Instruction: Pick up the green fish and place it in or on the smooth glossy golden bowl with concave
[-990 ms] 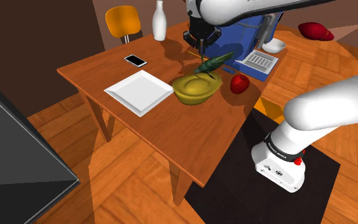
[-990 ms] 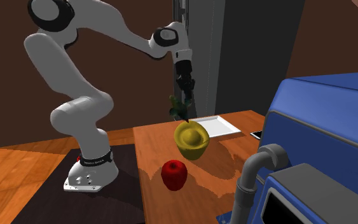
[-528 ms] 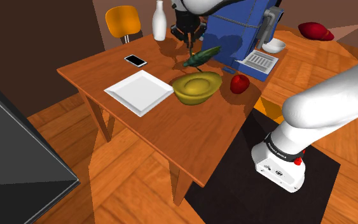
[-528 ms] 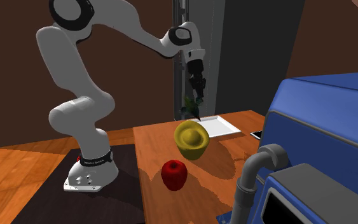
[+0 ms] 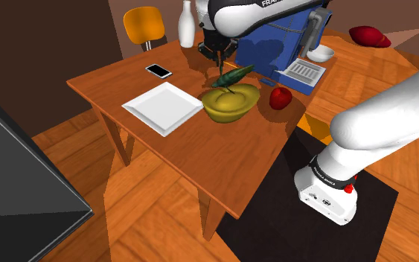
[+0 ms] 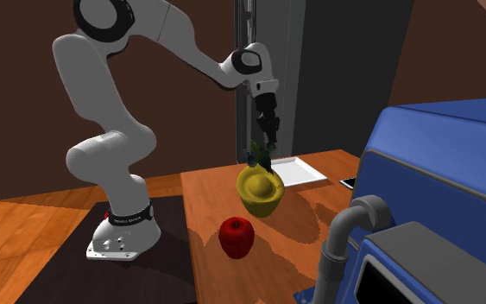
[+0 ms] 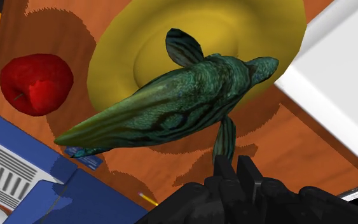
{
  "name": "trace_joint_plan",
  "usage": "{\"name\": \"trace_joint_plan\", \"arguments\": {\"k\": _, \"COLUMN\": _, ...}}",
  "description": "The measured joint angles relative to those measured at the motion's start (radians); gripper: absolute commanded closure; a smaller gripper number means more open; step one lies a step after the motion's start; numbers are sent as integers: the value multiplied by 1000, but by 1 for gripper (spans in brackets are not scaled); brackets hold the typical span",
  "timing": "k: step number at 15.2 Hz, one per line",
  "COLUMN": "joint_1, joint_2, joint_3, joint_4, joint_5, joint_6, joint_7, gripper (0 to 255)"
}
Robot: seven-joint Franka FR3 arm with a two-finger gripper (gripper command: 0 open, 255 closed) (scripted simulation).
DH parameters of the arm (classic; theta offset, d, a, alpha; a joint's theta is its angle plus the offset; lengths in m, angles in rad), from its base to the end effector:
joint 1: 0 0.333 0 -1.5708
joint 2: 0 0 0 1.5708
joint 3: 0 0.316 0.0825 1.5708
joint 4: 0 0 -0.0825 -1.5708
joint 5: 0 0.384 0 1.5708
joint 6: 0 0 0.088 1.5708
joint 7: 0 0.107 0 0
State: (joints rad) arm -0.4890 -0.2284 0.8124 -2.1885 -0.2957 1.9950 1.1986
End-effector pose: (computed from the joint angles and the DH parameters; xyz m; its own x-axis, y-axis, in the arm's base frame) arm 0.4733 0.1542 0.4555 0.7019 -0.6140 0.3610 -0.7035 -0.6770 0.2161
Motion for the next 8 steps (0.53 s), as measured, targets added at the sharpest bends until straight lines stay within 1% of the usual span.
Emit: {"name": "trace_joint_plan", "arguments": {"k": 8, "joint_1": -13, "joint_2": 51, "joint_3": 25, "joint_4": -66, "joint_5": -54, "joint_6": 92, "joint_7": 70, "gripper": 255}}
